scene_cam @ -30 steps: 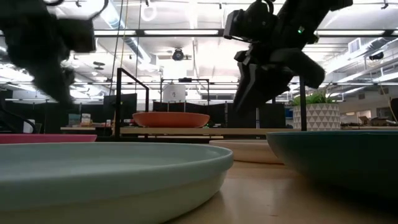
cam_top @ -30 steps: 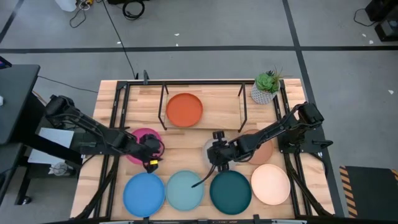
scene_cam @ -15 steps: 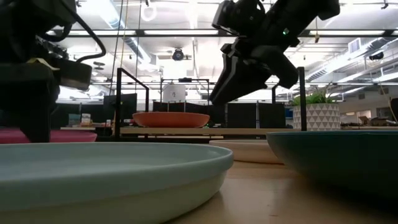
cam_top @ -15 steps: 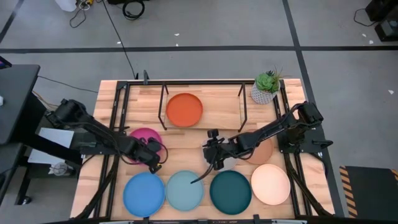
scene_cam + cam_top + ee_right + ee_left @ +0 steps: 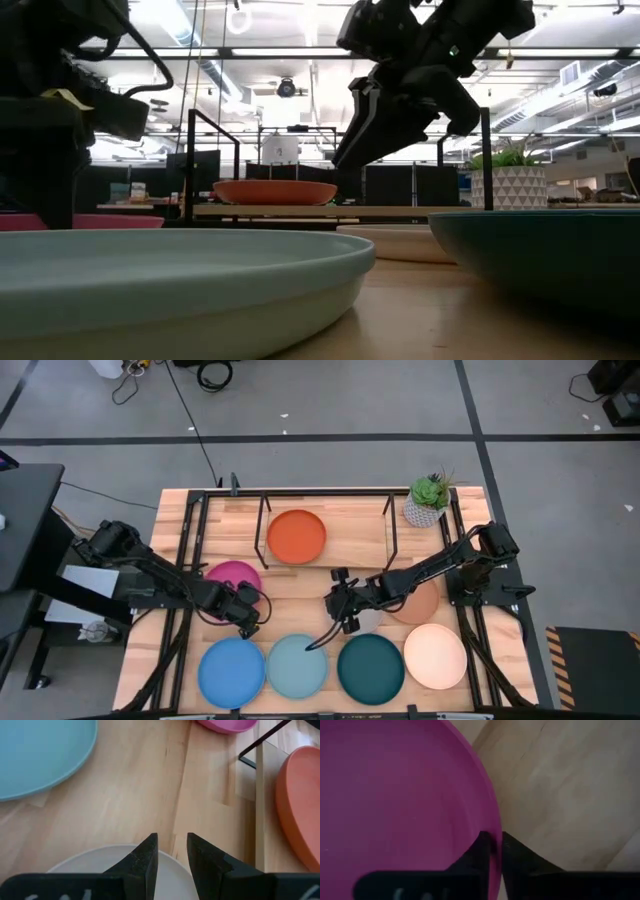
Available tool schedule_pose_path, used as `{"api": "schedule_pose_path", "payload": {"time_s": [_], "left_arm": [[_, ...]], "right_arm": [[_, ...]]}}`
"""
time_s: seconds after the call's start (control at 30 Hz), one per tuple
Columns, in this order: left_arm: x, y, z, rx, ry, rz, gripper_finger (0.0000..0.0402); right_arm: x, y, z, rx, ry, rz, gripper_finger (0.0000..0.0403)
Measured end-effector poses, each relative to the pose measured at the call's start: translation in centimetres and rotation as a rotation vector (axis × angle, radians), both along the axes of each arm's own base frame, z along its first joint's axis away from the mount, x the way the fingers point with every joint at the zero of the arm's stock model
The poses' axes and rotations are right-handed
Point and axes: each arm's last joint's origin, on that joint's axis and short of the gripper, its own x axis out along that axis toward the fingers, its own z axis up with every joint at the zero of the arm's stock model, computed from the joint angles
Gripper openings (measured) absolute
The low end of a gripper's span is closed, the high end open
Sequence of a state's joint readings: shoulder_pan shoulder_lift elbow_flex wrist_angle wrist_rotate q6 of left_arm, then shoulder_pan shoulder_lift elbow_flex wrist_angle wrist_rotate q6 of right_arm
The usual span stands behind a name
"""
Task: Place and stack plates onto a shelf
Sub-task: Stack the pink plate on the orange plate
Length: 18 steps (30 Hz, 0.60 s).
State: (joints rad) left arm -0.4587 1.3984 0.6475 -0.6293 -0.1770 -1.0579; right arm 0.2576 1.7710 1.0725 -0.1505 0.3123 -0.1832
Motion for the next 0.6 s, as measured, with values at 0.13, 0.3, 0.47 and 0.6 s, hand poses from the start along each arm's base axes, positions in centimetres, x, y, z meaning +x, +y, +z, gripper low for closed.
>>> {"api": "schedule_pose_path", "payload": {"time_s": [0.13,0.3,0.47,0.6], "left_arm": [[0.8,-0.6,1.7,-0.048,0.031,-0.059,0.0021],[1.8,-1.2,5.3,-0.069,0.069,-0.119,0.0021],[2.9,-2.2,8.6,-0.131,0.017,-0.264,0.0017],[3.6,-2.7,10.5,-0.165,-0.036,-0.370,0.0017]], "right_arm": [[-0.1,0.4,0.0,0.021,0.005,0.020,0.0110],[-0.1,0.5,0.0,0.017,0.005,0.025,0.0110],[-0.1,0.5,0.0,0.018,0.004,0.022,0.0110],[-0.1,0.4,0.0,0.017,0.003,0.019,0.0110]]}}
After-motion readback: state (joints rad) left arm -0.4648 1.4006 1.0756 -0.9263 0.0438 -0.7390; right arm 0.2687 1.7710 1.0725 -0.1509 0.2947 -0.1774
